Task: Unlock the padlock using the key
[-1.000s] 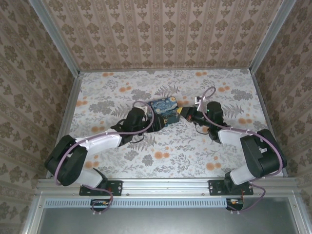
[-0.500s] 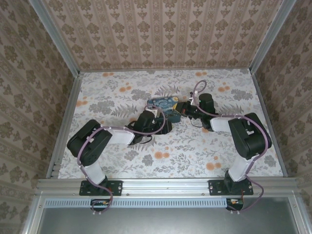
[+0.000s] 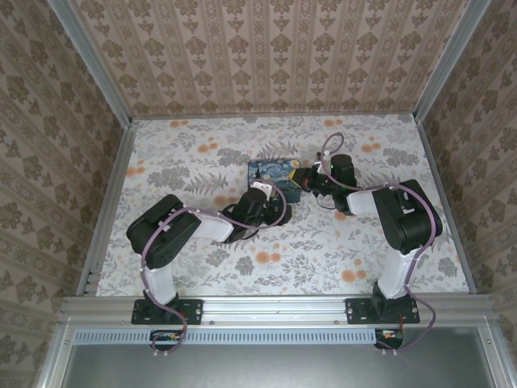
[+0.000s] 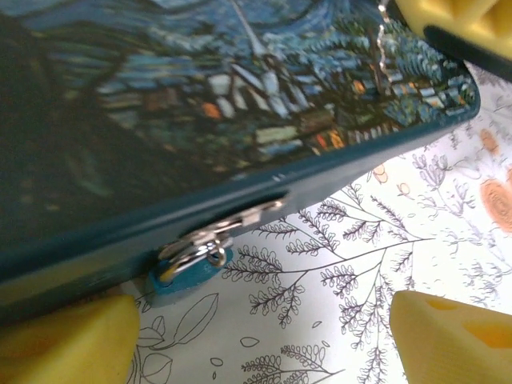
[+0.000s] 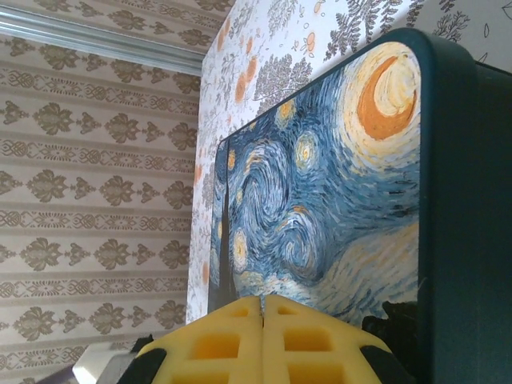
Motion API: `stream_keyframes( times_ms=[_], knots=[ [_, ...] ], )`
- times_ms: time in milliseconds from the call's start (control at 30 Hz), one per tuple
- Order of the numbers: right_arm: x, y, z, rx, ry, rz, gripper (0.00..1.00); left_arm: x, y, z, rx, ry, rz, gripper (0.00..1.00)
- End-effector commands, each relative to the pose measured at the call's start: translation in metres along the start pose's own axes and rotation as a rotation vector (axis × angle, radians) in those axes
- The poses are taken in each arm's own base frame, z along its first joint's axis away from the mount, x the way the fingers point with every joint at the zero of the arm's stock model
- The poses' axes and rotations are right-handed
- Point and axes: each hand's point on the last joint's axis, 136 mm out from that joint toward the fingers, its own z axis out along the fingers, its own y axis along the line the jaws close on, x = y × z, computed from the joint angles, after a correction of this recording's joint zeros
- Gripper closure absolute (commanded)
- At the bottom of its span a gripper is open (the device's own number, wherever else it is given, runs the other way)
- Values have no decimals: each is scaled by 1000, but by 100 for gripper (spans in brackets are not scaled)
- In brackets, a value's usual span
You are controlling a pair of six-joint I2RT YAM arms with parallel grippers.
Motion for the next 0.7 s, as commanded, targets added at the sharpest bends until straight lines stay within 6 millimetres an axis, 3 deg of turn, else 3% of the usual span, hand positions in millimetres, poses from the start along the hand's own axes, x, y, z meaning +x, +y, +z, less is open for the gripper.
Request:
stream_keyframes(
  times_ms=[0,167,433,667],
  knots=[
    [5,-11,-1,6,12,28,100,-5,3,10,-62,-27,113,17],
    [4,-13,-2,2,8,36,100,-4,2,18,-63,-30,129,17],
    [4,-21,-1,7,6,57,100,-20,-22,18,93,-87,8,18],
    [3,-26,-1,10,1,70,100,-35,-12,11,178,-182,-181,18]
  ],
)
